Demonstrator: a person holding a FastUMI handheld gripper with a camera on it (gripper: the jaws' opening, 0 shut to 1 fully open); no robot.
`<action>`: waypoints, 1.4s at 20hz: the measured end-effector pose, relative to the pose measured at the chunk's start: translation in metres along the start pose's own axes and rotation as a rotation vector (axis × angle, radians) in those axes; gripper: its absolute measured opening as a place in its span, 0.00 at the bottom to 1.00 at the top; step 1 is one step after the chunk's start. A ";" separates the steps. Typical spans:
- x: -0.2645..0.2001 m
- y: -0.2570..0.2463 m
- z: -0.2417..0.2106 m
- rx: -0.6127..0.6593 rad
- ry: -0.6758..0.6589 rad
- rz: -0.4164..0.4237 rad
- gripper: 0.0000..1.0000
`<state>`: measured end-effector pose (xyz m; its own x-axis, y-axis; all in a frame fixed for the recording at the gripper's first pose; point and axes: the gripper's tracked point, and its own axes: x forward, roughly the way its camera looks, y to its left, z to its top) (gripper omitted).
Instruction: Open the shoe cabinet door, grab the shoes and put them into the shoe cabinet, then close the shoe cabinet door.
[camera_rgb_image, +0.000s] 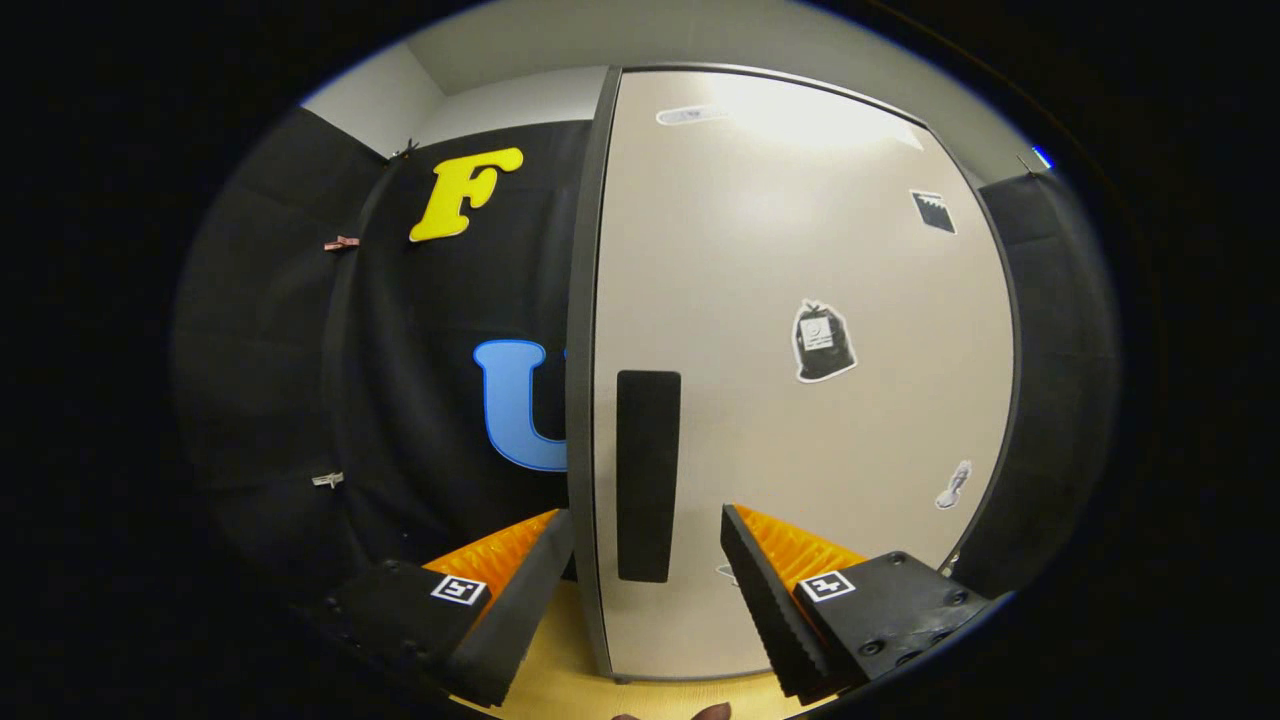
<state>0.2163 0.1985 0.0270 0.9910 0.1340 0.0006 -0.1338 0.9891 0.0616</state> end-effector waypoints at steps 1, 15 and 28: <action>0.007 0.000 -0.002 0.012 0.007 -0.007 0.96; 0.013 -0.003 0.013 0.016 -0.039 -0.022 0.25; -0.093 -0.024 0.018 0.046 -0.025 0.099 0.25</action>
<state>0.1271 0.1607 0.0430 0.9730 0.2285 0.0333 -0.2308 0.9672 0.1059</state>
